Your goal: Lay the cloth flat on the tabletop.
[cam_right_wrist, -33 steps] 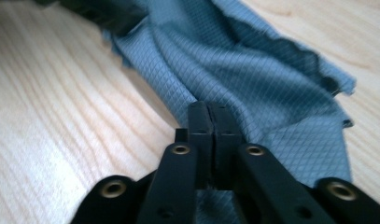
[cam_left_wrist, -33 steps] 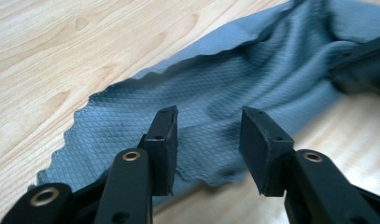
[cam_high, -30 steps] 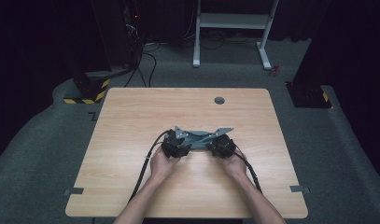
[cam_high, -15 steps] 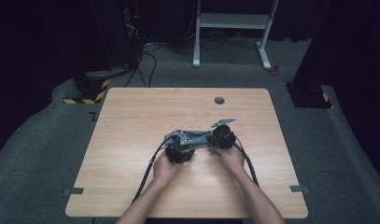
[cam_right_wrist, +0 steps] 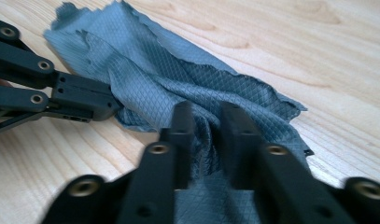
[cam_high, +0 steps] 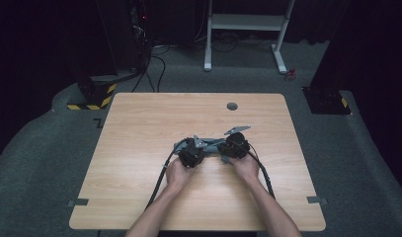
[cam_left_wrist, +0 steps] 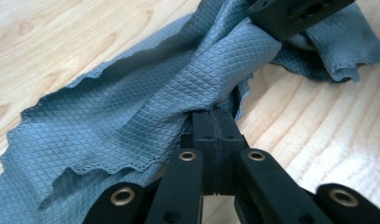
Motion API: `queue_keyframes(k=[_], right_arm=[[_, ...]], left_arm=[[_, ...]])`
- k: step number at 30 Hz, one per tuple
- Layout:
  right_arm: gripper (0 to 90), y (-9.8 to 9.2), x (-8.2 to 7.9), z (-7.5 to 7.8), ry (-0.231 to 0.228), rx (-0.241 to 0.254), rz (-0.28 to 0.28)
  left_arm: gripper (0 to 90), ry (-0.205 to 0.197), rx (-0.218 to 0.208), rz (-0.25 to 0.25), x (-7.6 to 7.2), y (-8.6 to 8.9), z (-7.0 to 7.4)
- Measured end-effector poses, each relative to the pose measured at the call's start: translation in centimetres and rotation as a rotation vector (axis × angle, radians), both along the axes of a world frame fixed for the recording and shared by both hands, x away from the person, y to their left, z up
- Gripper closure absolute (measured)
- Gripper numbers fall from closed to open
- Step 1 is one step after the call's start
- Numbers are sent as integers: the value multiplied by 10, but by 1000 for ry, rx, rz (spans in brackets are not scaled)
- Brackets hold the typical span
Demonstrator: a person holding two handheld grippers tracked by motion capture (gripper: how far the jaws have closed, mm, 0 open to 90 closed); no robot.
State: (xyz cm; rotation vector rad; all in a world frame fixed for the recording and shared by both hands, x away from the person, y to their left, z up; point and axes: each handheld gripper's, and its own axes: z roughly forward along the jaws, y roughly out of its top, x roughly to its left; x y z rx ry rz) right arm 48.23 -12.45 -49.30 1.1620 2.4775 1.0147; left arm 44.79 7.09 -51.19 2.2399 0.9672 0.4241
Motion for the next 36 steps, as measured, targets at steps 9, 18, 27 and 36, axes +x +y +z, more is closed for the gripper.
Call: queue_keyframes(k=[9,18,27,36], right_arm=[[626,-24,-41,4,-96,-12,23],[831,-36,-54,-16,-51,-82,29],[900,-32,-60,-9,-96,-79,69],[648,-16,-59,-7,-111,-26,98]], left_arm=[[900,2,-99,-71,-36,33,22],[900,63,-124,-109,-62,66,25],[899,46,-127,-30,-49,81,23],[897,45,-159,40,-16,73,17]])
